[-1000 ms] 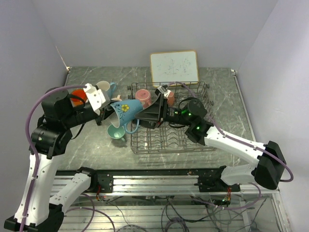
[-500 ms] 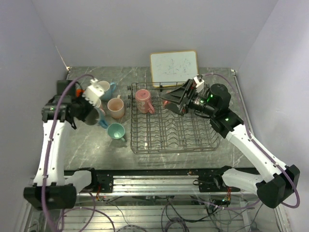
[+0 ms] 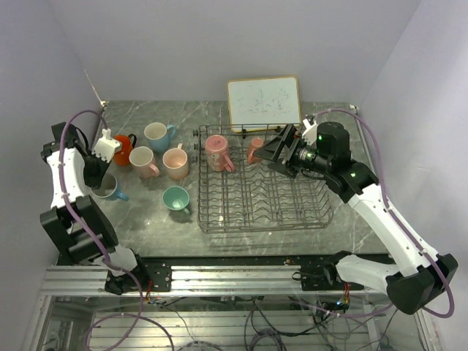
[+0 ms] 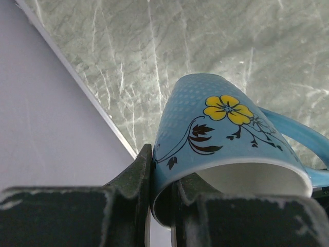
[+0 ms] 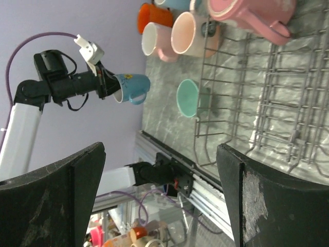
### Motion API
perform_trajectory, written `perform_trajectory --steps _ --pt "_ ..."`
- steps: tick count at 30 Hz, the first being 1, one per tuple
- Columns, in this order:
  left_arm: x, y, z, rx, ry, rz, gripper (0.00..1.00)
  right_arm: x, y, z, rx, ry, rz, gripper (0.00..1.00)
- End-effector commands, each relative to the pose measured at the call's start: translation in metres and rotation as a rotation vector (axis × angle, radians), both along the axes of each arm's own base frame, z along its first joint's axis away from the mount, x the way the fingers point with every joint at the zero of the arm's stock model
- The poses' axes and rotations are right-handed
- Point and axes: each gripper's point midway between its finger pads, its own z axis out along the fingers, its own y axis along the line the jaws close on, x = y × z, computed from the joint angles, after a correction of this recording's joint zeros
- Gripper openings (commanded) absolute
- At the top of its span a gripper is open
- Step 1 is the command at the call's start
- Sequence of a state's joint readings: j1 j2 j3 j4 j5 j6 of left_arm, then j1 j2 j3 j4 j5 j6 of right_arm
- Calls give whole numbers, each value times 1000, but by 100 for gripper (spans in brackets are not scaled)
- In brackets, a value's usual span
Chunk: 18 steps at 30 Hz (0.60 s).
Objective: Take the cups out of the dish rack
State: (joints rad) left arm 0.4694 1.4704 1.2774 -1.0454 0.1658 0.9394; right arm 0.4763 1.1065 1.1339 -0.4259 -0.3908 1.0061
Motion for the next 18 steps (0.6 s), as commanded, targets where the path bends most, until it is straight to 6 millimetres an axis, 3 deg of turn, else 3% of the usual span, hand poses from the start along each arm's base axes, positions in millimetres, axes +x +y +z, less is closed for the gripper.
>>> perform_trajectory --steps 1,6,18 --pt "30 22 -11 28 -33 73 7 11 -15 -7 -100 -29 -56 89" --pt "56 34 -38 9 -3 121 7 20 -22 -21 -163 -22 -93 90" --pt "115 24 -87 -29 60 132 7 34 -26 -39 -228 -13 -116 91"
